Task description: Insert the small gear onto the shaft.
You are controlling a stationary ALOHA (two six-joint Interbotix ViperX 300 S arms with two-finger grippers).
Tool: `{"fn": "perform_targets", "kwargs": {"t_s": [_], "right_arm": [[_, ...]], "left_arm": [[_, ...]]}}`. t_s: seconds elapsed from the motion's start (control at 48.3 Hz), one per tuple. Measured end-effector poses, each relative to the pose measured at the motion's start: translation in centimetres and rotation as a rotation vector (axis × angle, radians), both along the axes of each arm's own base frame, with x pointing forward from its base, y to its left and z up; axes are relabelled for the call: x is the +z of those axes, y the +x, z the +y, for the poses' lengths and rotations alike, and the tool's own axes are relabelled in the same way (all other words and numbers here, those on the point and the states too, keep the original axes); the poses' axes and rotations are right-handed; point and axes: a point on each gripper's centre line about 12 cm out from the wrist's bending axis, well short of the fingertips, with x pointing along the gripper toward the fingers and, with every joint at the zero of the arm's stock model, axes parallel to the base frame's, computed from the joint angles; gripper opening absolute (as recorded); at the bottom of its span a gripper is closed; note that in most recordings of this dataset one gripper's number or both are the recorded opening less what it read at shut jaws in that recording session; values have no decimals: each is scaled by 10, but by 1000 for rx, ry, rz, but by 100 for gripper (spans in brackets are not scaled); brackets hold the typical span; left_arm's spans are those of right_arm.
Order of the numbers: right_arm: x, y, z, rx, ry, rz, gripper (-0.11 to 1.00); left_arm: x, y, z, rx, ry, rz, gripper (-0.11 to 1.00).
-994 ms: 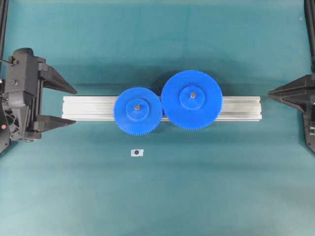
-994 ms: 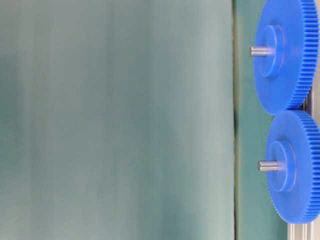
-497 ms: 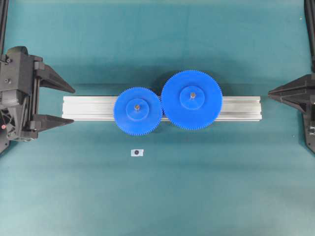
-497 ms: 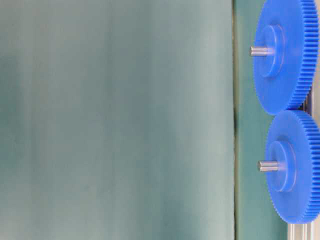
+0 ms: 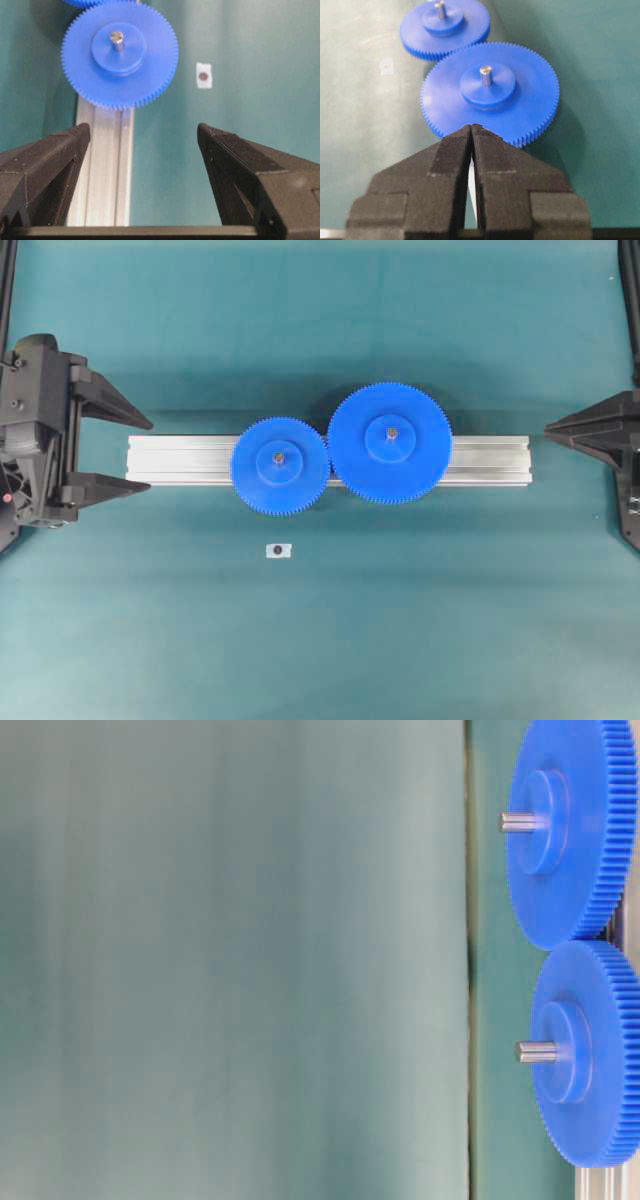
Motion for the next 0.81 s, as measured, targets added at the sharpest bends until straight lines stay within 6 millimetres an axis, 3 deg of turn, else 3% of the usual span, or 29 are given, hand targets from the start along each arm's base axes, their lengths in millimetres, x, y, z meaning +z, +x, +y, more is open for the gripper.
{"fn": "perform_targets", "kwargs": {"t_s": [0.808], "right_arm": [[2,1,0,0,-2,-12,10]], "left_arm": [[-1,-1,-1,-6,0,0,86]]}}
